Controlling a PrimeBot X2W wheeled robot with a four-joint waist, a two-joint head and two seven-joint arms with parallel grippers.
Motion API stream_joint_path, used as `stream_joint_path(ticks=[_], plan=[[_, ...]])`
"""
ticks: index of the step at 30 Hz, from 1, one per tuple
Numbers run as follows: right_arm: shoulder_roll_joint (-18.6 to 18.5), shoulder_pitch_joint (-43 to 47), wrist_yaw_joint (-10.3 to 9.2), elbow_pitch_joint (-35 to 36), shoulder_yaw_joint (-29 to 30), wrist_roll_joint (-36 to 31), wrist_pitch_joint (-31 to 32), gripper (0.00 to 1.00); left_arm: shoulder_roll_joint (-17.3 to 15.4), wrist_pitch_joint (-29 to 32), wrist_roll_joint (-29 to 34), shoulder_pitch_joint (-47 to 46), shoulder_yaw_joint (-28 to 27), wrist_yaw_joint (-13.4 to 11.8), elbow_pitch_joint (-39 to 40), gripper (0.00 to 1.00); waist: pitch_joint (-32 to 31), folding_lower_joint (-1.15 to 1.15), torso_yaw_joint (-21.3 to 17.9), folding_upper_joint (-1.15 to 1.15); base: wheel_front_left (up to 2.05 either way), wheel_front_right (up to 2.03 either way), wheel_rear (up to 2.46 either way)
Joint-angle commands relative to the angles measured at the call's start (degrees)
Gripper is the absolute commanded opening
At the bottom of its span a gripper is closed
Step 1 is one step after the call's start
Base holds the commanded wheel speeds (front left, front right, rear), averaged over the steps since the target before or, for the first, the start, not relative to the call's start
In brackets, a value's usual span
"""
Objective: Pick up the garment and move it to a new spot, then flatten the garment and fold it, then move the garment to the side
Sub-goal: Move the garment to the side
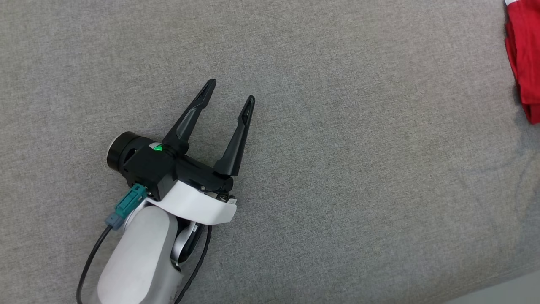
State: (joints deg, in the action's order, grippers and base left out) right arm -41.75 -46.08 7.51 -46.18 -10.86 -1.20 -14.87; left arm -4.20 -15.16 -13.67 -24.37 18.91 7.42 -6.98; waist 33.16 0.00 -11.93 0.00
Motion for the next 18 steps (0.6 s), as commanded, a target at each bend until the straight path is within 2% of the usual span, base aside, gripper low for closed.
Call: stream_joint_path(ticks=[1,2,11,18], plan=[[0.1,-0.1,-0.04,-0.1,0.6,-0.5,-0.4,0.46,-0.5,0.0,-0.3,-0.4,-0.2,0.1,-0.6,1.0,-0.1,0.0,0.2,0.0,0.0,0.0,0.0],[0.4,0.1,-0.04,-0.2,1.4,-0.8,-0.4,1.0,-0.6,0.0,-0.4,-0.4,-0.2,0.1,-0.7,1.0,-0.2,0.0,0.4,0.0,0.0,0.0,0.0],[2.8,1.4,-0.04,1.8,6.1,-0.7,-0.4,1.0,0.2,0.0,-1.5,1.0,-0.4,0.1,-1.6,1.0,-3.7,0.0,2.5,0.0,0.0,0.0,0.0],[6.3,2.8,-0.04,8.3,6.6,0.7,-0.4,1.0,0.9,0.0,-2.9,3.4,-1.8,0.1,-2.3,1.0,-9.7,0.0,4.9,0.0,0.0,0.0,0.0]])
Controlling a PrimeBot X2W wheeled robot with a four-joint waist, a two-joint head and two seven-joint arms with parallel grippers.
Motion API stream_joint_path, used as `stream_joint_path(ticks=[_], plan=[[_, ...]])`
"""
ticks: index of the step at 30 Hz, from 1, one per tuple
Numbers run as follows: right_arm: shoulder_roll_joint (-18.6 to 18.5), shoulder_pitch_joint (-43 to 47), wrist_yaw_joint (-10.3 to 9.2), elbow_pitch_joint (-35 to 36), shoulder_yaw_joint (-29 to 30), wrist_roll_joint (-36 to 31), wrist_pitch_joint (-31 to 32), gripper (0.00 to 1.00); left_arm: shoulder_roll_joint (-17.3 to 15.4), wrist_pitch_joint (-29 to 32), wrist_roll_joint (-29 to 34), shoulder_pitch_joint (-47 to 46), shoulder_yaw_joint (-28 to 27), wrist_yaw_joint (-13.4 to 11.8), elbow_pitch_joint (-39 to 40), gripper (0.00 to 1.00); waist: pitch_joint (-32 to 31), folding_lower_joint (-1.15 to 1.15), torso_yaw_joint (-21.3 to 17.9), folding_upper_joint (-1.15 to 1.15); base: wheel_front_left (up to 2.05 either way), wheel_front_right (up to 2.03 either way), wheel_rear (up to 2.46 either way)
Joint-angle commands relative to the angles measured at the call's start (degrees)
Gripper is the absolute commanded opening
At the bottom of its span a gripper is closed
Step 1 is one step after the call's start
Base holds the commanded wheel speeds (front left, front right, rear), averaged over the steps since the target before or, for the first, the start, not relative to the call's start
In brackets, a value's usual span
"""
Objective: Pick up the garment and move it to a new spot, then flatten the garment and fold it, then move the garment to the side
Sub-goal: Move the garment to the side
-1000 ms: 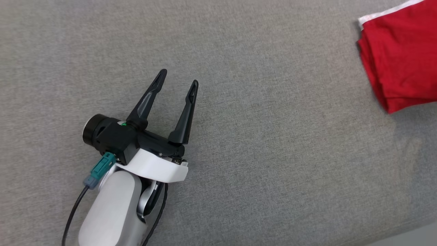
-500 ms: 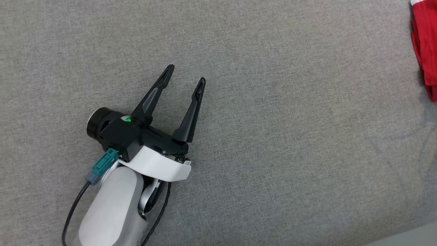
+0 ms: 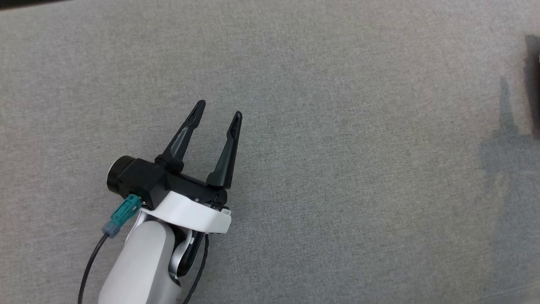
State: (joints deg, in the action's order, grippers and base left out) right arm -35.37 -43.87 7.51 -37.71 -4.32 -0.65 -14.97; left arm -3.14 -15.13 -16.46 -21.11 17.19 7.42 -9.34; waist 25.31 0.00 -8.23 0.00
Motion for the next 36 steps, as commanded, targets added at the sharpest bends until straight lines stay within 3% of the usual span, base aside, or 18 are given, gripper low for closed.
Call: stream_joint_path(ticks=[1,12,21,30,36], plan=[[0.8,1.1,-0.04,1.2,-0.2,0.6,-0.3,1.0,-0.1,0.0,-0.2,0.7,-0.6,0.1,0.1,1.0,-2.8,0.0,1.6,0.0,0.0,0.0,0.0],[11.2,12.9,-0.04,16.4,2.1,8.0,-0.2,1.0,0.1,0.0,-3.4,6.0,-5.1,-1.2,0.9,1.0,-13.1,0.0,9.7,0.0,0.0,0.0,0.0],[21.0,25.3,-0.04,22.5,3.6,9.8,-0.2,1.0,0.1,0.0,-4.7,11.6,-8.0,-1.7,-0.7,1.0,-18.5,0.0,14.4,0.0,0.0,0.0,0.0],[27.8,35.9,-0.04,25.6,5.5,8.2,-0.2,1.0,0.1,0.0,-6.8,16.4,-6.5,-1.1,-2.1,1.0,-22.2,0.0,15.8,0.0,0.0,0.0,0.0],[30.0,39.9,-0.04,26.4,5.9,6.5,-0.2,1.0,0.1,0.0,-5.5,18.4,-6.5,-1.7,-2.1,1.0,-22.8,0.0,15.9,0.0,0.0,0.0,0.0]])
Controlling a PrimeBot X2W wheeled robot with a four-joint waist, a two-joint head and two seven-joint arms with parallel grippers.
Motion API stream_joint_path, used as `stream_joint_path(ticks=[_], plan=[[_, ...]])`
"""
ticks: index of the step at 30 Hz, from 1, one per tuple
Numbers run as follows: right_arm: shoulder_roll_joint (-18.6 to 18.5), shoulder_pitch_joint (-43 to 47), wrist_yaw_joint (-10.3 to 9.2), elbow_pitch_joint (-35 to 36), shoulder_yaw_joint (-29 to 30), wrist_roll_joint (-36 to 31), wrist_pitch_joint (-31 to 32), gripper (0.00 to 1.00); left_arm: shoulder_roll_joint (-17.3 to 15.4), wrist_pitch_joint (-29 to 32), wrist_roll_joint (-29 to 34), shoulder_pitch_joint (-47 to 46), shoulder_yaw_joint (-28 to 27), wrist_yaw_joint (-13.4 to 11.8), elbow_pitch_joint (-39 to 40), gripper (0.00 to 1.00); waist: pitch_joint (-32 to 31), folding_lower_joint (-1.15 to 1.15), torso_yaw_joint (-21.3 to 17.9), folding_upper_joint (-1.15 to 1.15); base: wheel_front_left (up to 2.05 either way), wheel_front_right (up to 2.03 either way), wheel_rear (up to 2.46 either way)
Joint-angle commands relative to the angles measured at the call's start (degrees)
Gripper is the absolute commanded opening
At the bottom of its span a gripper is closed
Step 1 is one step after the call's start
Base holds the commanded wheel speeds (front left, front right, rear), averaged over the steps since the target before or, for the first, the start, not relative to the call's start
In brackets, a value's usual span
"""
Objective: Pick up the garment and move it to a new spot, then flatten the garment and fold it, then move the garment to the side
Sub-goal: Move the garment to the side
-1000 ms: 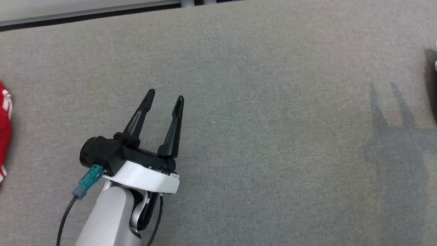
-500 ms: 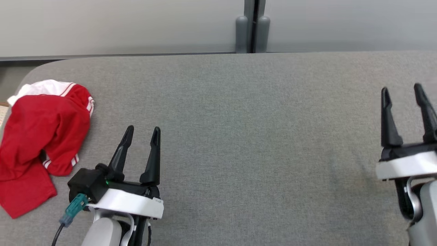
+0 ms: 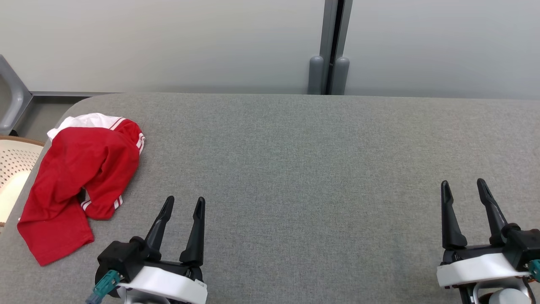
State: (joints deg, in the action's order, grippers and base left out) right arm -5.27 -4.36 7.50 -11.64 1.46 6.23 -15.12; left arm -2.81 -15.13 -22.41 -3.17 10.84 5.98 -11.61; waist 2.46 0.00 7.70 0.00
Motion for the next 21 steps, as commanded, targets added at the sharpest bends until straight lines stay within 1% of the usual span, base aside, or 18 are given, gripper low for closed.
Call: stream_joint_path(ticks=[1,8,21], plan=[[0.1,0.6,-0.02,0.4,0.0,-0.6,0.0,1.0,-0.2,0.0,0.4,0.5,-0.2,-0.3,0.2,1.0,0.0,0.0,0.0,0.0,0.0,0.0,0.0],[0.9,0.5,-0.02,0.6,0.1,-1.2,0.0,1.0,-0.2,0.0,0.6,0.1,-0.5,-0.4,0.7,1.0,0.4,0.0,-0.1,0.0,0.0,0.0,0.0],[1.1,0.2,-0.02,0.2,0.4,-1.1,0.0,1.0,-0.2,0.0,0.8,-0.6,-0.2,-0.1,0.1,1.0,0.9,0.0,0.1,0.0,0.0,0.0,0.0]])
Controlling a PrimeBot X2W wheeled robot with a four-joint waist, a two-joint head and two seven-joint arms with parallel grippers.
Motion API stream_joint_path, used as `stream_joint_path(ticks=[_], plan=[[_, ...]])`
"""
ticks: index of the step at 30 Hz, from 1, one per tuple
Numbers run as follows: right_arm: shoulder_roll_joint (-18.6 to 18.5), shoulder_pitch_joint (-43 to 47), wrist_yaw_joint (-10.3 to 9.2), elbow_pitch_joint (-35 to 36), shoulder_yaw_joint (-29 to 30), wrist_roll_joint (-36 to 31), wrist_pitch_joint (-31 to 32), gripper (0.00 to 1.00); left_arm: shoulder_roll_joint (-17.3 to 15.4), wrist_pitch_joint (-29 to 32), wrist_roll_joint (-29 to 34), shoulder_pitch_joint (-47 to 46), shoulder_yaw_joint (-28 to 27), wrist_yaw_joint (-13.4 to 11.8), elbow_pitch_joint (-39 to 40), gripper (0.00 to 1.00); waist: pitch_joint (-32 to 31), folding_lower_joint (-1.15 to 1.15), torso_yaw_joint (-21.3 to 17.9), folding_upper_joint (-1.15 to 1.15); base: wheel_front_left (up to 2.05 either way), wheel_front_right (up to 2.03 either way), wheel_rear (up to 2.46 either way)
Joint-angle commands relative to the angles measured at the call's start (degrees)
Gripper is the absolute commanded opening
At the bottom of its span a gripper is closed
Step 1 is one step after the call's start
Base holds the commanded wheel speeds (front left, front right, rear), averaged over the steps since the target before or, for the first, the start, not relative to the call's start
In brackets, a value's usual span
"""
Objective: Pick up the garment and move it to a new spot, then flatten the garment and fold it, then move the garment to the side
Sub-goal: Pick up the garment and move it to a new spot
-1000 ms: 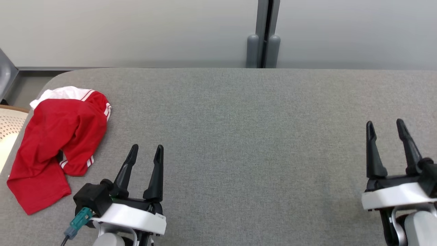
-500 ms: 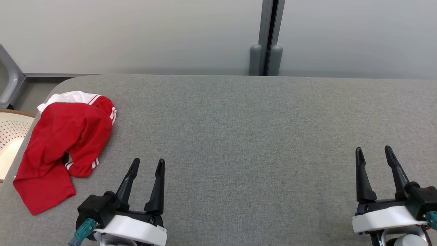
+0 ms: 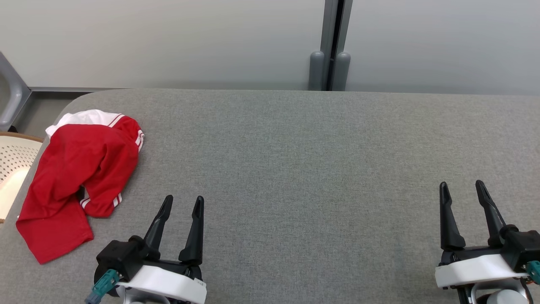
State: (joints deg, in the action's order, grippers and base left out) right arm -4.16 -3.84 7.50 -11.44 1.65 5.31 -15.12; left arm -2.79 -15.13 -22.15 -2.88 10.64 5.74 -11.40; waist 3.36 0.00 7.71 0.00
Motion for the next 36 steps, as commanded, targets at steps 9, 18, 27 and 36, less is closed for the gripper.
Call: stream_joint_path(ticks=[9,18,27,36], plan=[[0.2,-0.5,-0.02,-0.3,-1.4,0.5,0.0,1.0,-0.2,0.0,0.8,-1.7,-1.6,0.3,-0.6,1.0,0.5,0.0,3.6,0.0,0.0,0.0,0.0],[0.0,-0.9,-0.02,-1.8,-4.3,0.9,0.0,1.0,-0.2,0.0,0.0,-1.5,-2.0,-0.1,-0.6,1.0,0.4,0.0,12.7,0.0,0.0,0.0,0.0],[0.2,-0.2,-0.02,-3.2,-7.2,1.8,0.0,1.0,-0.2,0.0,0.7,0.2,-3.2,0.0,-0.7,1.0,-1.1,0.0,20.7,0.0,0.0,0.0,0.0],[0.0,-2.5,-0.02,-5.3,-12.5,3.5,0.0,1.0,-0.2,0.0,-0.2,2.2,-5.5,-1.1,1.0,1.0,-0.8,0.0,22.0,0.0,0.0,0.0,0.0]])
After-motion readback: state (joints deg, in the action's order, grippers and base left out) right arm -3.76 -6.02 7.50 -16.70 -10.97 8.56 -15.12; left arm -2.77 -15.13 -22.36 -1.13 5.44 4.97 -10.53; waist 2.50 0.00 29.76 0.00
